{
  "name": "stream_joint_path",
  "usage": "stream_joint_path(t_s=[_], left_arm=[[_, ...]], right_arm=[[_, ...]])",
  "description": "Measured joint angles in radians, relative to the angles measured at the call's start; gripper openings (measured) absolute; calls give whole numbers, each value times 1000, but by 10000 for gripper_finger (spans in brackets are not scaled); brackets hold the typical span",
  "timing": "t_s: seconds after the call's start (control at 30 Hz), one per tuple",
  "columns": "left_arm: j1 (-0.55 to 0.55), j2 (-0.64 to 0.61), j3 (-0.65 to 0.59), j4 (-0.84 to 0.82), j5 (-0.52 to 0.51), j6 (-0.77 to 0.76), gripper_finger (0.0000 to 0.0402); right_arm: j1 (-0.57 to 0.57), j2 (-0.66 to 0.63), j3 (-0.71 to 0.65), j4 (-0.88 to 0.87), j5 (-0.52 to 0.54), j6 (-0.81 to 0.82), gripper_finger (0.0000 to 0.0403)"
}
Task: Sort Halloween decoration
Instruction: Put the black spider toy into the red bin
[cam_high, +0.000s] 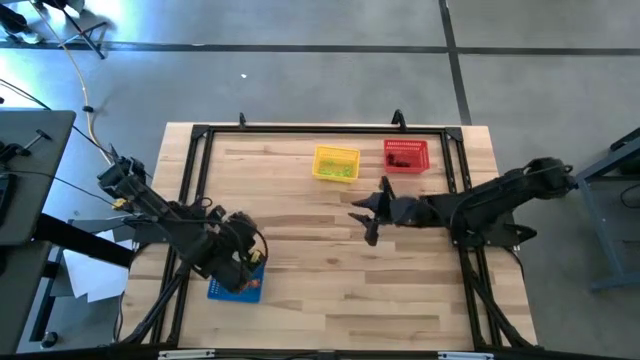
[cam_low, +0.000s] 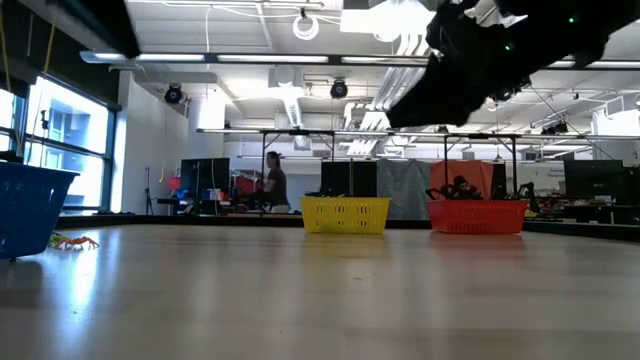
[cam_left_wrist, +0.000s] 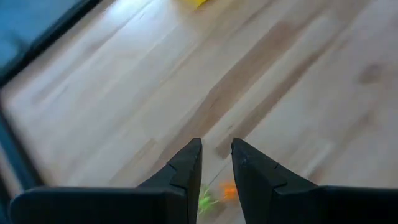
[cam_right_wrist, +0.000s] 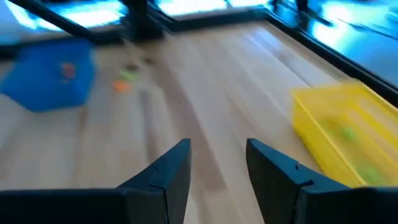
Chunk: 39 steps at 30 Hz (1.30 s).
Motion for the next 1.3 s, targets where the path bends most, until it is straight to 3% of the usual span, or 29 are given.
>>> stream_joint_path(t_s=[0.1,0.27,0.43,0.57,0.9,1.07,1.3], left_arm=[[9,-2,-96,2,69,-113,74],[31,-5,-245,2,254,-212,74],[58,-6,-385,36,368,-255,74],[92,-8,-468,128,395,-239,74],[199,-9,-570,366,437,-15,74],[214,-27,-593,363,442,19,74],[214,-36,-617,421,439,39,74]], right_arm=[[-51,7,-8,105,-89,-53,149],[-109,25,22,108,-90,-101,149],[-157,58,41,107,-92,-104,149],[-198,73,41,107,-92,-109,149],[-268,75,41,89,-89,-77,149],[-267,75,41,37,57,-34,149],[-267,75,41,-7,354,-56,149]])
